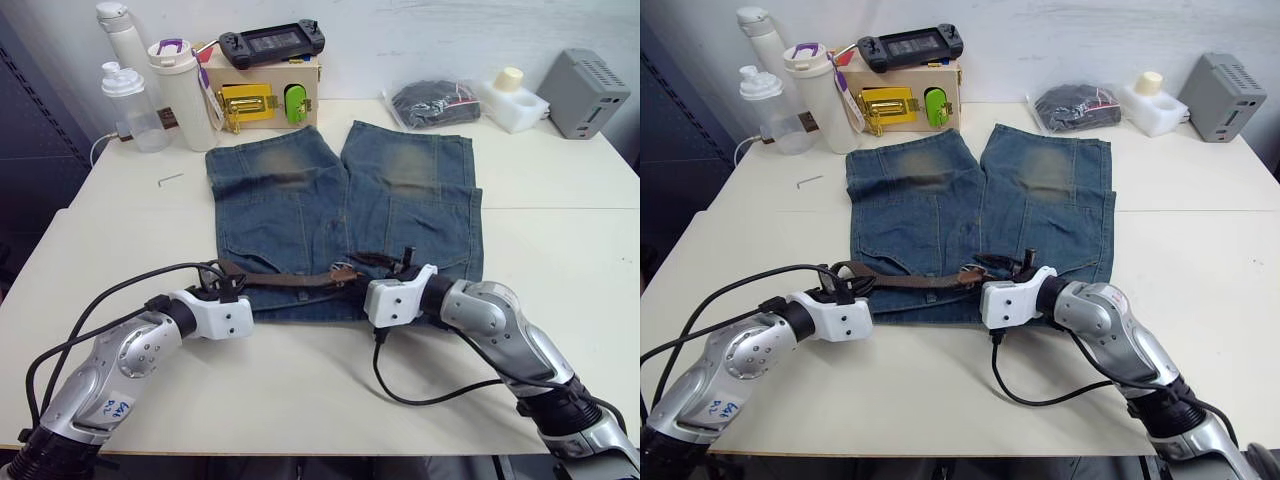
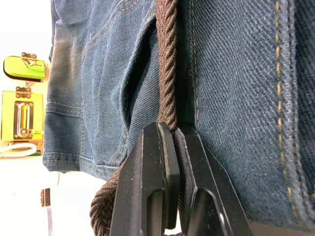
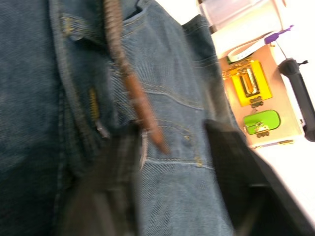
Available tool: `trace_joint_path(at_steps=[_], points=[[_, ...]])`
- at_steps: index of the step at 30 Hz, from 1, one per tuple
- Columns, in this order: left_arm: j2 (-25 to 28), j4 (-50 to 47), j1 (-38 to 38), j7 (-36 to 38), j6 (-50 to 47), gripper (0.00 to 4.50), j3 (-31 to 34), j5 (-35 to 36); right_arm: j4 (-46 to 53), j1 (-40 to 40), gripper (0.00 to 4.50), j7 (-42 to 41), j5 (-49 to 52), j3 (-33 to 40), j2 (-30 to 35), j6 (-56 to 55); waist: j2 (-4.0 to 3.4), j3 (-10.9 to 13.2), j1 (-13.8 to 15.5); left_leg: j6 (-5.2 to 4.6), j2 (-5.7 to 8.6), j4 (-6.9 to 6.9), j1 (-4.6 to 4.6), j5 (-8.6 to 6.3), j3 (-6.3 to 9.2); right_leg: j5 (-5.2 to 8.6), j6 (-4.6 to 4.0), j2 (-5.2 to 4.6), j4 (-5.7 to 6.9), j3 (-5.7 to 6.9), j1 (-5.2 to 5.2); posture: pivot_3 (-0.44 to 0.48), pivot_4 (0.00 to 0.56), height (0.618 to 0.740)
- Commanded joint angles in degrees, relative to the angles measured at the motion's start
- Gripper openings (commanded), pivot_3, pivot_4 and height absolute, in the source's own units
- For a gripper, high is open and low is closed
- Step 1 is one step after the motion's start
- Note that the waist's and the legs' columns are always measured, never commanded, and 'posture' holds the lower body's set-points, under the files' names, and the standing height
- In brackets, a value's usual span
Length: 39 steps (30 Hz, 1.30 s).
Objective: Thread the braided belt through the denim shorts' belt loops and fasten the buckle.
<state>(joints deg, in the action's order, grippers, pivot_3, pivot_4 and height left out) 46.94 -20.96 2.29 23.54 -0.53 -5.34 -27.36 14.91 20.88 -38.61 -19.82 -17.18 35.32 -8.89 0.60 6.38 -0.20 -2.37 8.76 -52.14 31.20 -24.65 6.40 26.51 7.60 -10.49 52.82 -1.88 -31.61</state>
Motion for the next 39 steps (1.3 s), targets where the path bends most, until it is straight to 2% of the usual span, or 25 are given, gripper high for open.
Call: trace_joint_path(at_steps=[1,6,7,10,11,13,14,16,18,21,23,25,26,29,33,35,37,39], points=[[-0.7,0.9,-0.3,0.0,-0.6,0.0,1.5,-1.0,2.2,-0.1,0.07,-0.5,-0.1,0.3,0.1,-0.6,0.0,0.0,0.0,0.0,0.0,0.0,0.0,0.0,0.0,0.0,0.0,0.0,0.0,0.0,0.0,0.0,0.15,0.645],[-2.5,-0.9,-0.5,-0.5,-0.5,0.0,3.8,0.9,2.2,0.3,0.07,-0.9,-0.1,0.6,-0.1,-0.2,0.0,0.0,0.0,0.0,0.0,-0.02,0.0,0.0,0.01,0.0,0.0,0.0,0.0,0.0,0.0,0.0,0.15,0.645],[-2.8,-1.3,-0.5,-0.6,-0.2,0.79,4.2,1.2,2.2,0.4,0.0,-1.0,0.0,0.7,-0.2,-0.1,0.0,0.0,0.0,0.0,0.0,-0.02,0.01,0.0,0.0,0.0,0.0,0.0,0.01,0.01,0.0,0.0,0.15,0.645],[-5.1,-4.3,-1.6,2.1,-2.0,1.81,6.8,7.3,2.0,0.8,0.0,-0.8,0.0,0.8,-0.4,0.0,0.0,0.0,0.0,0.0,0.0,-0.04,0.02,0.0,0.01,0.0,0.0,0.0,0.02,0.01,-0.01,0.0,0.15,0.645],[-6.2,-6.5,-2.4,4.1,-4.3,2.38,8.7,11.9,2.1,1.0,0.0,-0.9,0.4,1.0,-0.5,0.3,0.0,0.0,0.0,0.0,0.0,-0.03,0.02,0.0,0.01,0.0,0.0,0.0,0.04,0.01,-0.02,0.0,0.15,0.645],[-7.5,-10.0,-3.5,7.8,-8.4,3.18,12.3,19.6,2.1,1.3,0.0,-1.2,1.0,1.4,-0.5,0.4,0.01,0.0,-0.1,0.01,0.0,-0.04,0.04,-0.01,0.04,0.0,0.0,-0.01,0.04,0.03,-0.04,0.0,0.15,0.645],[-7.8,-11.5,-3.9,9.4,-10.2,3.18,13.9,22.7,2.0,1.5,0.0,-1.3,1.1,1.5,-0.4,0.4,0.01,0.0,-0.1,0.02,0.0,-0.04,0.04,-0.01,0.06,0.0,0.0,0.0,0.05,0.03,-0.04,0.0,0.15,0.645],[-9.4,-15.9,-4.7,13.6,-19.7,3.18,20.5,38.0,1.8,2.2,0.0,-1.5,1.4,1.5,-0.4,0.0,0.0,0.0,-0.3,0.04,0.0,-0.04,0.05,-0.02,0.1,0.0,0.0,0.01,0.06,0.05,-0.05,0.0,0.15,0.645],[-9.9,-18.5,-5.1,15.9,-27.9,3.18,25.8,49.9,1.5,2.5,0.0,-1.7,1.8,1.3,-0.6,-0.3,0.0,0.0,-0.5,0.04,-0.01,-0.03,0.04,-0.02,0.14,0.0,0.0,0.02,0.05,0.07,-0.05,0.0,0.15,0.645],[-9.1,-19.3,-5.9,16.5,-37.3,3.18,30.4,61.2,0.9,3.1,0.0,-1.6,1.8,1.0,-0.7,-1.1,0.0,0.0,-0.9,0.05,-0.01,-0.03,0.03,-0.02,0.2,0.0,0.0,0.02,0.04,0.07,-0.01,0.0,0.15,0.645],[-10.8,-18.6,-5.7,12.1,-46.3,3.18,33.6,73.1,0.3,3.8,0.0,-1.1,1.1,0.9,-0.6,-2.2,0.01,0.0,-1.0,0.05,-0.01,-0.04,0.01,-0.02,0.24,0.0,0.0,0.03,0.03,0.05,0.04,0.0,0.15,0.645],[-15.3,-17.0,-5.2,2.4,-51.5,3.18,35.6,87.5,-0.5,4.6,0.0,-0.3,-0.3,0.9,-0.1,-3.9,0.0,0.0,-1.3,0.05,0.0,-0.04,0.01,-0.02,0.3,0.0,0.0,0.04,0.04,0.05,0.05,0.0,0.15,0.645],[-16.4,-16.4,-4.9,-1.2,-52.8,3.18,36.1,92.2,-0.7,4.8,0.0,0.0,-0.7,1.0,0.0,-4.4,0.02,0.0,-1.3,0.05,0.0,-0.02,-0.02,-0.02,0.3,0.0,0.0,0.05,0.06,0.04,0.06,0.0,0.15,0.645],[-17.9,-14.1,-8.2,-16.8,-54.2,3.18,31.3,114.0,-1.7,5.6,0.0,1.6,-2.6,1.0,0.1,-7.2,0.06,0.0,-1.5,0.07,0.0,-0.03,-0.02,-0.02,0.35,0.0,0.0,0.05,0.11,0.04,0.07,0.0,0.15,0.645],[-19.3,-13.6,-10.1,-34.8,-47.4,3.18,19.7,135.8,-3.1,6.4,0.0,5.9,-6.8,0.8,-0.1,-11.9,0.07,0.0,-1.5,0.09,0.0,-0.03,-0.05,-0.03,0.34,0.0,0.0,0.04,0.19,-0.02,0.06,0.0,0.15,0.645],[-23.4,-13.2,-8.6,-42.1,-42.3,3.18,16.9,140.0,-3.5,6.7,0.0,7.4,-8.5,0.8,-0.2,-13.4,0.07,0.0,-1.3,0.1,0.02,-0.12,-0.02,-0.03,0.33,0.0,0.0,0.04,0.32,-0.03,0.03,0.0,0.15,0.645],[-32.4,-13.4,-6.2,-49.0,-35.4,3.18,16.4,140.4,-3.9,7.0,0.0,8.9,-9.9,0.9,-0.2,-14.9,0.07,0.0,-1.2,0.14,0.12,-0.52,0.0,-0.14,0.29,0.0,0.0,-0.02,0.81,-0.08,-0.06,0.0,0.15,0.645],[-36.9,-13.8,-4.9,-53.6,-32.4,3.18,16.4,140.4,-4.4,7.0,0.0,10.1,-11.2,0.9,-0.1,-16.0,0.13,-0.1,-1.2,0.17,0.11,-0.92,0.1,-0.28,0.28,0.0,0.0,-0.01,1.06,-0.02,-0.09,0.0,0.15,0.645]])
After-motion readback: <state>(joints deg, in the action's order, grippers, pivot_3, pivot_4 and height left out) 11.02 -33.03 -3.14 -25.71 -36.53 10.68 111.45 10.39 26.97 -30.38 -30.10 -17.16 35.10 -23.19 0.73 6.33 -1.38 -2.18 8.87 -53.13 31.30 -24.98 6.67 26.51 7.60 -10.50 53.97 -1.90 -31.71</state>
